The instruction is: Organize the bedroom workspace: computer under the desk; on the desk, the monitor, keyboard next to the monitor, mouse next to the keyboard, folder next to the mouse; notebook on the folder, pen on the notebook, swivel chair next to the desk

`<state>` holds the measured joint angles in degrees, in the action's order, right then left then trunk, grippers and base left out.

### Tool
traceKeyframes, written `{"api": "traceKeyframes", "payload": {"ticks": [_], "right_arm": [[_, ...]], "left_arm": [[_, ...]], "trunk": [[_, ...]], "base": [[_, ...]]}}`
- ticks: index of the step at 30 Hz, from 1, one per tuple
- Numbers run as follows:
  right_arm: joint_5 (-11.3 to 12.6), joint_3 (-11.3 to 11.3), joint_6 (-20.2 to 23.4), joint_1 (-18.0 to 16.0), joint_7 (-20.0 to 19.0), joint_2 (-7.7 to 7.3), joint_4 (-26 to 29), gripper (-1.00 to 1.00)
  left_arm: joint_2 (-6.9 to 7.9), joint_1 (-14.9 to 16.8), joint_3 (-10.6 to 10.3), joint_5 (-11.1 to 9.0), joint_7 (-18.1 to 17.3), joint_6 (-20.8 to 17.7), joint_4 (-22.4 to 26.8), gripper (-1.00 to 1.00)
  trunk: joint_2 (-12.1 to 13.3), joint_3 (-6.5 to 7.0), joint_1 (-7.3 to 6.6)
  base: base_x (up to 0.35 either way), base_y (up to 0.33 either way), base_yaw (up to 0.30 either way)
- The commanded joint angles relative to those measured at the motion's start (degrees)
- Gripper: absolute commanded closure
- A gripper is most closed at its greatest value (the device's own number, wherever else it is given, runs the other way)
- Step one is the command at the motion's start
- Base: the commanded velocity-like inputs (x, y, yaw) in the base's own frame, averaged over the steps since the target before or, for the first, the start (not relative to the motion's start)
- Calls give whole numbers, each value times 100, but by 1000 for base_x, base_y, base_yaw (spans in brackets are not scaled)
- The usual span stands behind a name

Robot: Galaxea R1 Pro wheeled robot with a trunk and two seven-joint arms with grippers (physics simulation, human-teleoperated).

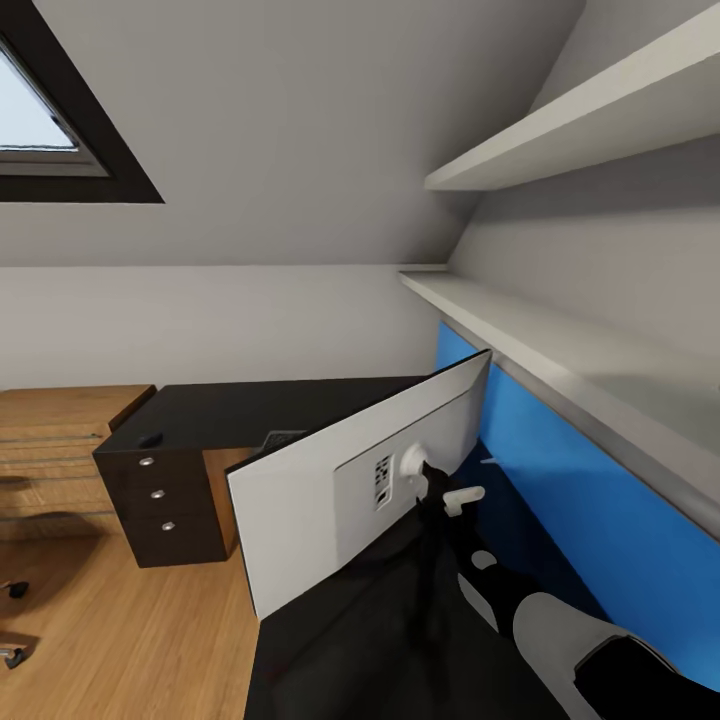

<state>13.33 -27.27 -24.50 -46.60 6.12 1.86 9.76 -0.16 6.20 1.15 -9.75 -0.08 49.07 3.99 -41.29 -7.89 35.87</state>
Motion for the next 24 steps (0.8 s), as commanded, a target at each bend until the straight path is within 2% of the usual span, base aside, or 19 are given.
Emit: {"api": "traceKeyframes", "payload": {"ticks": [1, 19, 24], "right_arm": [[39, -50, -18, -7, 30, 1, -7, -100], [39, -50, -14, -5, 30, 1, -7, -100], [39, -50, -13, -5, 30, 3, -9, -100]], "left_arm": [[-1, 4, 8, -6, -1, 16, -3, -100], [-1, 4, 8, -1, -1, 22, -3, -100], [-1, 4, 8, 0, -1, 20, -3, -100]], "trunk": [[-8, -9, 1], [-8, -9, 1], [-8, -9, 1]], "base": [[-4, 0, 0], [0, 0, 0], [-95, 0, 0]]}}
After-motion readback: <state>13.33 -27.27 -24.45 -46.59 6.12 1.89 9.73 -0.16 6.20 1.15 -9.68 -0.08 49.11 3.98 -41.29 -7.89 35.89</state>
